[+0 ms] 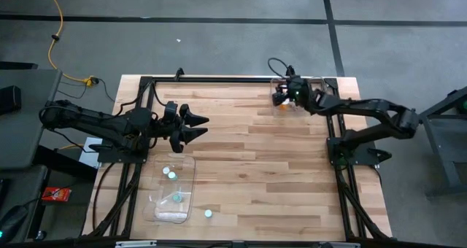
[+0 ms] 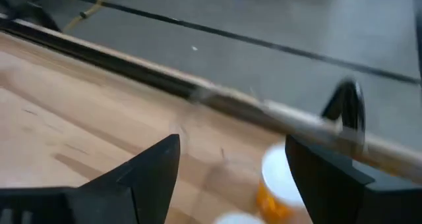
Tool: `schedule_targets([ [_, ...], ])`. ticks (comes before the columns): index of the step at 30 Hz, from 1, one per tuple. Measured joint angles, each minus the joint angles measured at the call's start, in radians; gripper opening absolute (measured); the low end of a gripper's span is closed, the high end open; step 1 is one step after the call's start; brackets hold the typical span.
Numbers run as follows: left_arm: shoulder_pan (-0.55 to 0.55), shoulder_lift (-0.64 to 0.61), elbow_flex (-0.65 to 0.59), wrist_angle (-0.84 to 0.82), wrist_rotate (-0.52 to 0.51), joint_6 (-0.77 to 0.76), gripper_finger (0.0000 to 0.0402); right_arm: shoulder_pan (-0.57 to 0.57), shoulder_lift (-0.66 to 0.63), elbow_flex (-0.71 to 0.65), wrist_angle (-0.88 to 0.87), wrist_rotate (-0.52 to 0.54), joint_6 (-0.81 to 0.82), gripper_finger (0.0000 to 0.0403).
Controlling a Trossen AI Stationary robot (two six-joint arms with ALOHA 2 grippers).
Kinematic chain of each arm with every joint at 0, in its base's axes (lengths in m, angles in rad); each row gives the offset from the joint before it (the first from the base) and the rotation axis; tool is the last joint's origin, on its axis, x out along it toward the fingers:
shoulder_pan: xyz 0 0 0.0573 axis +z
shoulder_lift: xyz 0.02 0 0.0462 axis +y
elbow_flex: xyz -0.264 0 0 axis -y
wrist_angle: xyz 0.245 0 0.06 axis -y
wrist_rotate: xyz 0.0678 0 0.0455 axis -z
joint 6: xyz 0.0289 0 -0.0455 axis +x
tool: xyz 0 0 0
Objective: Pick and place medicine bottles into bin by pill shape (circle, oval)
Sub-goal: Put the green tablet bottle into the bottom transparent bin
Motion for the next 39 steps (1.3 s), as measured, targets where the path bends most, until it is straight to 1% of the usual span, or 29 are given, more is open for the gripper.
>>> schedule_targets([
  [2,0.000,0.000,0.000,0.000,0.000,0.001,0.0236,0.002,-0.049,0.052,-0.081,-0.051,-0.036,0.0268],
  [4,0.000,0.000,0.000,0.000,0.000,0.017,0.0236,0.013,-0.104,0.092,-0.131,-0.135,-0.045,0.0268],
  [7,0.000,0.000,0.000,-0.001,-0.006,0.043,0.0236,0.064,-0.190,0.107,-0.131,-0.266,-0.003,0.0268],
  [9,0.000,0.000,0.000,-0.007,-0.023,0.052,0.0236,0.125,-0.236,0.107,-0.128,-0.303,0.033,0.0268],
  [12,0.000,0.000,0.000,-0.009,-0.036,0.092,0.0236,0.255,-0.286,0.107,-0.115,-0.299,0.058,0.0268],
  [14,0.000,0.000,0.000,-0.010,-0.042,0.131,0.0236,0.353,-0.297,0.107,-0.082,-0.266,0.074,0.0268],
  [17,0.000,0.000,0.000,-0.012,-0.050,0.180,0.0236,0.496,-0.292,0.107,-0.010,-0.225,0.083,0.0268],
  [20,0.000,0.000,0.000,-0.025,-0.051,0.199,0.0236,0.613,-0.269,0.107,0.034,-0.200,0.083,0.0268],
  [23,0.000,0.000,0.000,-0.042,-0.047,0.199,0.0236,0.694,-0.255,0.107,0.065,-0.175,0.057,0.0268],
  [27,-0.001,0.000,0.000,-0.077,-0.019,0.200,0.0236,0.748,-0.256,0.107,0.081,-0.145,-0.017,0.0268],
  [32,-0.001,0.000,0.000,-0.099,-0.018,0.200,0.0236,0.762,-0.258,0.107,0.084,-0.144,-0.131,0.0268],
  [39,-0.001,0.000,0.000,-0.099,-0.018,0.200,0.0236,0.760,-0.258,0.106,0.083,-0.144,-0.153,0.0268],
])
